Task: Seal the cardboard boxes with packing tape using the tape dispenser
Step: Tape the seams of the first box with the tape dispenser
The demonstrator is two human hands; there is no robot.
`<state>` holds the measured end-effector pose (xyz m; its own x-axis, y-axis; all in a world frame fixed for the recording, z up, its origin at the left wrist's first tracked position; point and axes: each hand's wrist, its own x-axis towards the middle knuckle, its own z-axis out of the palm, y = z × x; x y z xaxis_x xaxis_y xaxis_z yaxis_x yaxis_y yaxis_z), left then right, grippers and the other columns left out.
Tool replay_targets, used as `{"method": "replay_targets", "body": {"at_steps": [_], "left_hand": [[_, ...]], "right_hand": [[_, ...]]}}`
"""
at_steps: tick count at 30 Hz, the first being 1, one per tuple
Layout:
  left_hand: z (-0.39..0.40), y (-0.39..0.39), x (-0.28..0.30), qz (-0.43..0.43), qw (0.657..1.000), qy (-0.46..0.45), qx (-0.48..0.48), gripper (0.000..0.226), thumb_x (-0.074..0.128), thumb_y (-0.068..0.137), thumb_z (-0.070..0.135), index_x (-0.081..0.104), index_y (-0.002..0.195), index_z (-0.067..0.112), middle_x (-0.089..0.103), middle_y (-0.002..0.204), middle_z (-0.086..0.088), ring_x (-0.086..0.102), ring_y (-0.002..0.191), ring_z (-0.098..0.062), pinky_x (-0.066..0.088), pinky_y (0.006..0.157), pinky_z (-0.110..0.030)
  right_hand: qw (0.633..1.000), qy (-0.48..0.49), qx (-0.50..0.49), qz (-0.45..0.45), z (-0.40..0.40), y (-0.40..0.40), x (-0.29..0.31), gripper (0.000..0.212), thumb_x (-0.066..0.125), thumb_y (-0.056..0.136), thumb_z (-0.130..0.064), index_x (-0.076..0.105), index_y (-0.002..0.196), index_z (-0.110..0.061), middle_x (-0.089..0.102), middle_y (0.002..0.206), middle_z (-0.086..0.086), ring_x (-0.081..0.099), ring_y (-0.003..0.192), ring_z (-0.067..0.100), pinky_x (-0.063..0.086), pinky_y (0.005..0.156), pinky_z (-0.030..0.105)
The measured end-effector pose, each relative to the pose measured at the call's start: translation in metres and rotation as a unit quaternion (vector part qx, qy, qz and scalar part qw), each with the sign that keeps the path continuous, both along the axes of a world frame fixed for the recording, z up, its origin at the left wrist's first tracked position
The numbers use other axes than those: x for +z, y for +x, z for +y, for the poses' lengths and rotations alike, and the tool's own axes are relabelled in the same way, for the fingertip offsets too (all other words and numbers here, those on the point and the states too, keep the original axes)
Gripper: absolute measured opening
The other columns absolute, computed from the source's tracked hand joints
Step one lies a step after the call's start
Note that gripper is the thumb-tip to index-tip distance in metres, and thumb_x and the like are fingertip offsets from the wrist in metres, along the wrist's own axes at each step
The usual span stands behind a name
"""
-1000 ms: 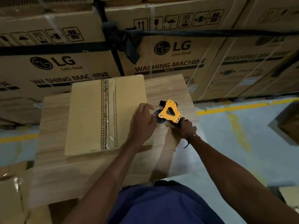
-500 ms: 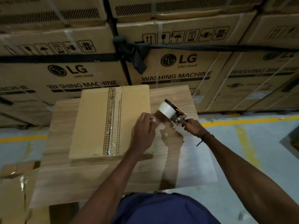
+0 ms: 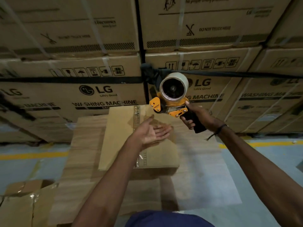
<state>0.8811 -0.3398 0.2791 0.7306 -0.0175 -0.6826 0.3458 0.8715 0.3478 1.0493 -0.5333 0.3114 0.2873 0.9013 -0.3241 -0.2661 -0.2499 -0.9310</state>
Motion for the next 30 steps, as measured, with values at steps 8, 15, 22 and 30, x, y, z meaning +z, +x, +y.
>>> {"method": "replay_targets", "body": {"at_steps": [8,15,22,30], "left_hand": [[0.064,-0.064,0.011,0.017,0.993,0.043,0.107,0.013,0.054,0.102,0.001,0.064,0.094,-0.004,0.065,0.076,-0.013,0.060,0.056,-0.012,0.054,0.048,-0.019],[0.099,-0.096,0.001,0.056,0.928,0.340,0.140,0.027,0.053,0.098,-0.007,0.064,0.077,0.005,0.062,0.058,-0.006,0.052,0.041,-0.009,0.044,0.040,-0.019],[0.125,-0.135,-0.025,0.104,0.832,0.535,0.103,0.019,0.068,0.081,-0.011,0.077,0.077,0.005,0.073,0.070,-0.010,0.063,0.058,-0.015,0.053,0.056,-0.030],[0.149,-0.228,-0.053,0.112,0.793,0.590,0.100,0.020,0.081,0.088,0.029,0.079,0.085,0.010,0.072,0.066,-0.001,0.066,0.054,-0.012,0.058,0.065,-0.033]], "right_hand": [[0.998,0.002,0.068,-0.012,0.072,-0.062,0.013,0.062,0.030,0.104,-0.061,0.053,0.086,-0.007,0.039,0.067,0.002,0.031,0.054,0.014,0.032,0.052,0.025],[0.992,-0.017,0.125,0.029,0.112,-0.107,0.002,0.062,0.038,0.098,-0.066,0.051,0.080,-0.008,0.032,0.066,0.004,0.027,0.049,0.011,0.022,0.051,0.028],[0.986,-0.064,0.153,0.026,0.123,-0.123,-0.014,0.061,0.036,0.100,-0.064,0.053,0.084,-0.007,0.035,0.068,0.003,0.029,0.053,0.012,0.032,0.048,0.020],[0.981,-0.088,0.172,-0.014,0.086,-0.103,-0.025,0.069,0.058,0.089,-0.072,0.054,0.085,-0.003,0.038,0.069,0.006,0.029,0.056,0.014,0.029,0.049,0.022]]}}
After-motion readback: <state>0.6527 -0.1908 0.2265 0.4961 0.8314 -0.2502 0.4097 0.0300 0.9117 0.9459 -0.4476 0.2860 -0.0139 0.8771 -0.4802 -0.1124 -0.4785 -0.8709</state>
